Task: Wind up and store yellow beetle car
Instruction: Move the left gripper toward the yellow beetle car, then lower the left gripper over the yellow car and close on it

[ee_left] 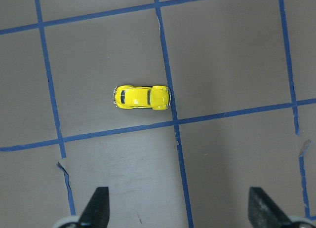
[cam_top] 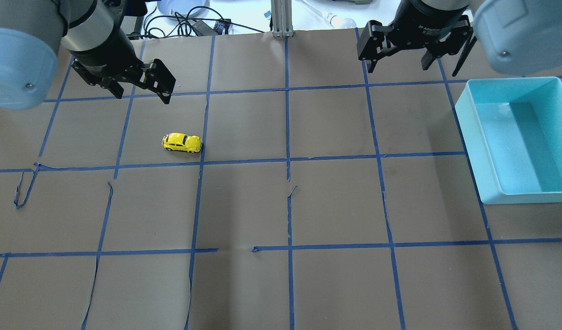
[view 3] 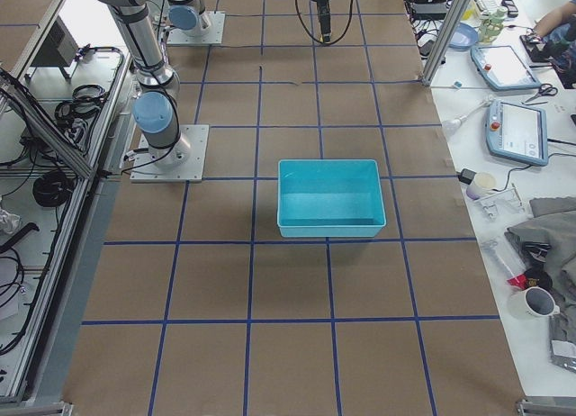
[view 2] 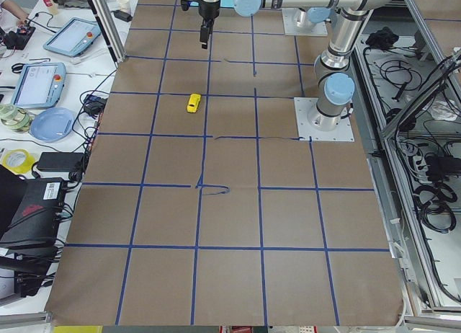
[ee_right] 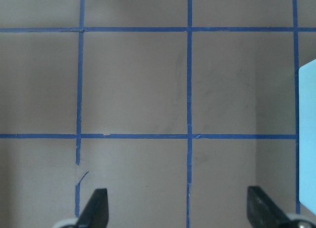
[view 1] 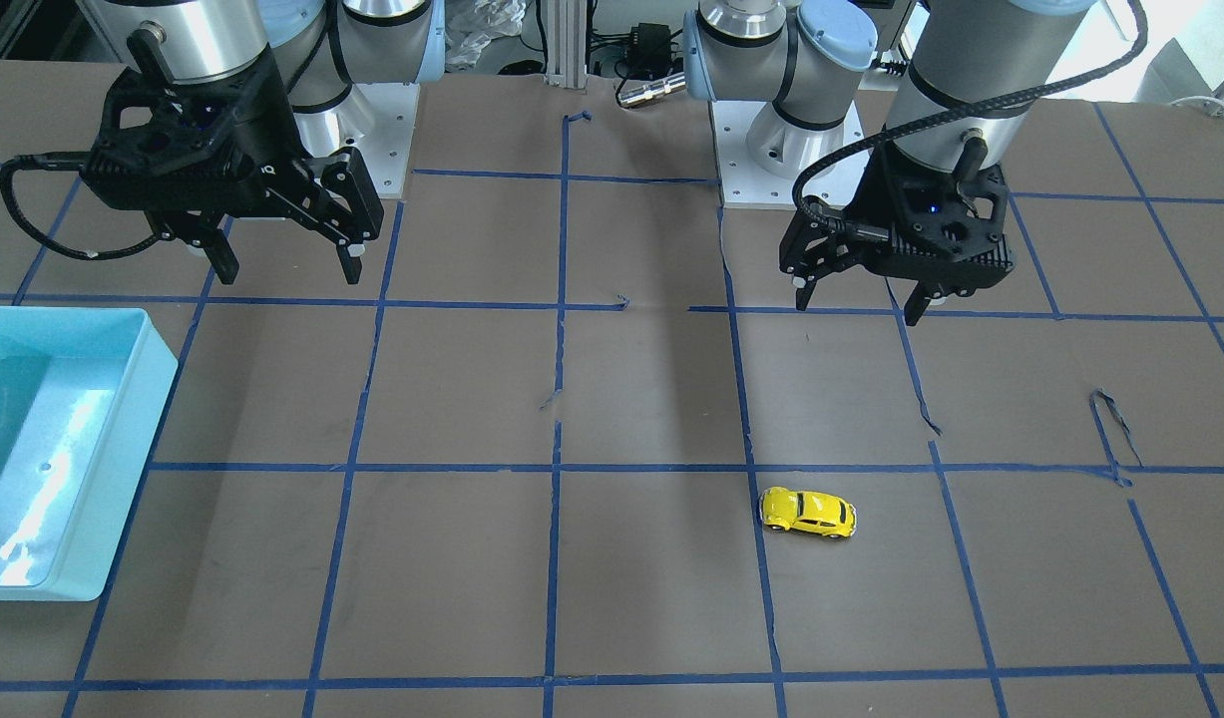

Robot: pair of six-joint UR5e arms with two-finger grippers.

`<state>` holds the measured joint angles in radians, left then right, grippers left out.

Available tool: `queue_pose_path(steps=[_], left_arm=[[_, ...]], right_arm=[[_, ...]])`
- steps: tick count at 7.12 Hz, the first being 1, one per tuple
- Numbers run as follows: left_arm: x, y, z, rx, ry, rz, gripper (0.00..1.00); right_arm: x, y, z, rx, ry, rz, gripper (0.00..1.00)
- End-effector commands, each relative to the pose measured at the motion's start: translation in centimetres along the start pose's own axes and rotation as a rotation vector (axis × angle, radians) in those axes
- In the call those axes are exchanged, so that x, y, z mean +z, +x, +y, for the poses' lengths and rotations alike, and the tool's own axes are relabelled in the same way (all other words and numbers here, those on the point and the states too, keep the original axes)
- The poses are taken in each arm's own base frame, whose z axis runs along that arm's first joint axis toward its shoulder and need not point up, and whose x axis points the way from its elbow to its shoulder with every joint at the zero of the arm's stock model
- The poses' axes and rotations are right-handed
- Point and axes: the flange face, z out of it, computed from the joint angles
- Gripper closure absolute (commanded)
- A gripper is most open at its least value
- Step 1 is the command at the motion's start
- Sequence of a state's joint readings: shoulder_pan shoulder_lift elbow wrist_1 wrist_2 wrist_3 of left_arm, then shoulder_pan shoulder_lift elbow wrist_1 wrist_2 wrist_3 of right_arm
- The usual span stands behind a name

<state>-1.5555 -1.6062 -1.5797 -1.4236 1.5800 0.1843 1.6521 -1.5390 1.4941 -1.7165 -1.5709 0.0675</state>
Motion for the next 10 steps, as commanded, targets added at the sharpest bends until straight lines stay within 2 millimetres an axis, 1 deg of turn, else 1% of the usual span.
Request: queue_pose_path(steps=[1, 3, 4, 5, 6, 7, 9, 10], left_arm=[[0.2, -0.1, 0.0, 0.041, -0.003, 0.002, 0.01], [0.5, -0.2, -0.4, 0.087, -0.007, 0.005, 0.01], [1.2, -0.8, -0.8, 0.166, -0.02, 0.008, 0.01], [2.2, -0.8, -1.1, 0.23, -0.038, 0.011, 0.01], [3.2, -0.9, -1.4, 0.361, -0.05, 0.015, 0.01], [5.0, -1.0, -2.1, 0.427, -0.051, 0.024, 0.02], [10.8, -1.4, -3.1, 0.675, -0.039, 0.018, 0.02], [13.0, -2.4, -3.7, 0.801, -0.039, 0.014, 0.02]], right_arm=[[0.0, 0.0, 0.0, -0.002, 0.0, 0.0, 0.0], [0.0, 0.0, 0.0, -0.003, 0.0, -0.002, 0.0], [0.0, 0.0, 0.0, -0.003, 0.0, 0.001, 0.0], [-0.1, 0.0, 0.0, -0.005, 0.0, 0.0, 0.0], [0.0, 0.0, 0.1, -0.003, -0.002, 0.0, 0.0], [0.2, 0.0, 0.1, -0.005, -0.003, 0.0, 0.0], [0.2, 0.0, 0.1, -0.005, -0.003, 0.002, 0.0], [0.2, 0.0, 0.1, -0.005, -0.003, 0.002, 0.0]])
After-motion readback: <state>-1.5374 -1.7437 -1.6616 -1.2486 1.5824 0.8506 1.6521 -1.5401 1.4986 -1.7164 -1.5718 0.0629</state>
